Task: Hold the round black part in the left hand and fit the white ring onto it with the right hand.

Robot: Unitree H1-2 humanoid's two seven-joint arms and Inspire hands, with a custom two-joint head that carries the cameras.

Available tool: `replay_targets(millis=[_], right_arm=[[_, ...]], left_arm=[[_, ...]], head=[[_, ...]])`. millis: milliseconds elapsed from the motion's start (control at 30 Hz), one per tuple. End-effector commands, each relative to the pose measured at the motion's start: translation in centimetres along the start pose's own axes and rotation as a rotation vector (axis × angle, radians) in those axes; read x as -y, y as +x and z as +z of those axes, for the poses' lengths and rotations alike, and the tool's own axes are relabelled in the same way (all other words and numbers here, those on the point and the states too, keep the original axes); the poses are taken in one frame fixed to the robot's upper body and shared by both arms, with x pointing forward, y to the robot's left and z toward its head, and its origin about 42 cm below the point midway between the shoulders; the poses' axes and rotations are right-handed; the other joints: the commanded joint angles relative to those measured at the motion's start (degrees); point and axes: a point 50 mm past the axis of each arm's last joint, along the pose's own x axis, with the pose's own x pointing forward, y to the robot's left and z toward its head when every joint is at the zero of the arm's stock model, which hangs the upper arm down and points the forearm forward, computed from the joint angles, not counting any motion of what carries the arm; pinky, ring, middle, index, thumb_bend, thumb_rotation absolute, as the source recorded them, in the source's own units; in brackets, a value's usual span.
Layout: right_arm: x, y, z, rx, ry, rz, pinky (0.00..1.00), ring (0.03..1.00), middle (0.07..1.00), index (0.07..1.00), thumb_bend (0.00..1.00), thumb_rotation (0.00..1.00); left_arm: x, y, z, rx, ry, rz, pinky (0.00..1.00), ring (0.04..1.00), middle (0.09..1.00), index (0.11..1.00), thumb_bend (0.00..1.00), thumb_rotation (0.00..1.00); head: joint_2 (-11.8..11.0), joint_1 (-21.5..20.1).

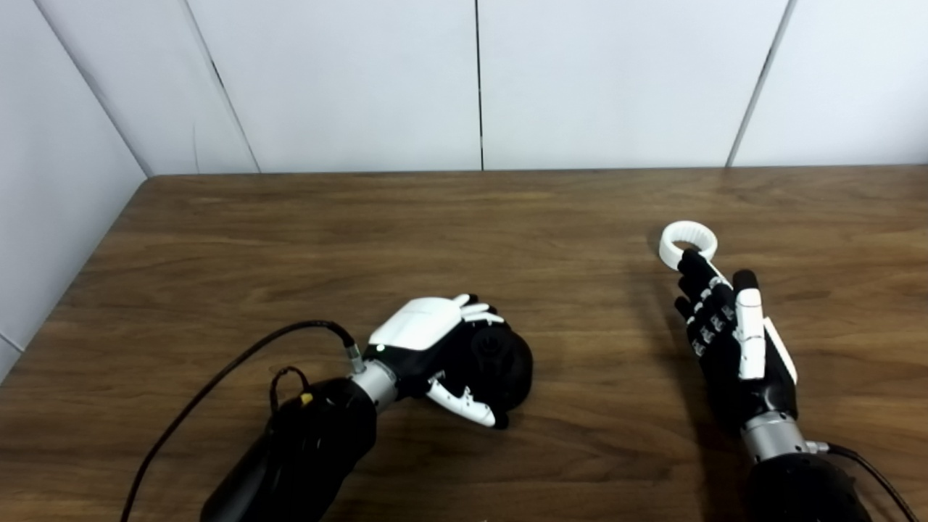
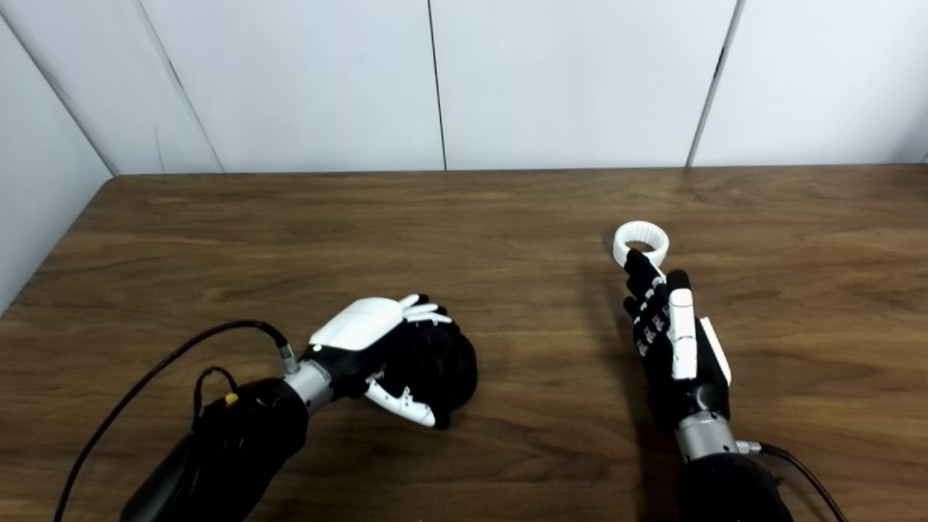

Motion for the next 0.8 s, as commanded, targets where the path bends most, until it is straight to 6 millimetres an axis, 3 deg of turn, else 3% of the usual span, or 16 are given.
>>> replay_targets(millis=[0,267,600,700,767], right_arm=[[-0.9,0.7,2.0,0.082,0.000,0.027,1.00,0.989,0.942,0.894,0.57,1.00],[-0.9,0.7,2.1,0.081,-0.008,0.025,1.00,0.982,0.935,0.889,0.57,1.00],[-0.3,0.7,2.7,0.096,-0.013,0.013,1.00,0.981,0.931,0.885,0.57,0.99],[0.8,1.3,4.0,0.145,-0.054,-0.028,0.98,0.950,0.912,0.869,0.54,0.83],[2.1,2.2,5.6,0.181,-0.216,-0.065,0.91,0.930,0.902,0.855,0.59,0.59]], left_arm=[[0.8,-0.3,0.9,0.040,0.006,-0.041,0.95,1.000,0.948,0.824,0.96,0.43],[1.7,0.0,2.1,0.073,-0.021,-0.042,0.95,1.000,0.946,0.822,0.97,0.43],[2.1,0.4,2.1,0.075,-0.004,-0.052,0.95,1.000,0.943,0.823,0.96,0.44],[2.2,0.5,1.9,0.069,0.004,-0.055,0.95,1.000,0.941,0.823,0.96,0.45],[2.2,0.6,1.7,0.064,0.002,-0.058,0.95,1.000,0.940,0.821,0.97,0.45]], head=[[0.02,0.00],[0.22,-0.46],[0.46,-0.42],[0.50,-0.40],[0.41,-0.37]])
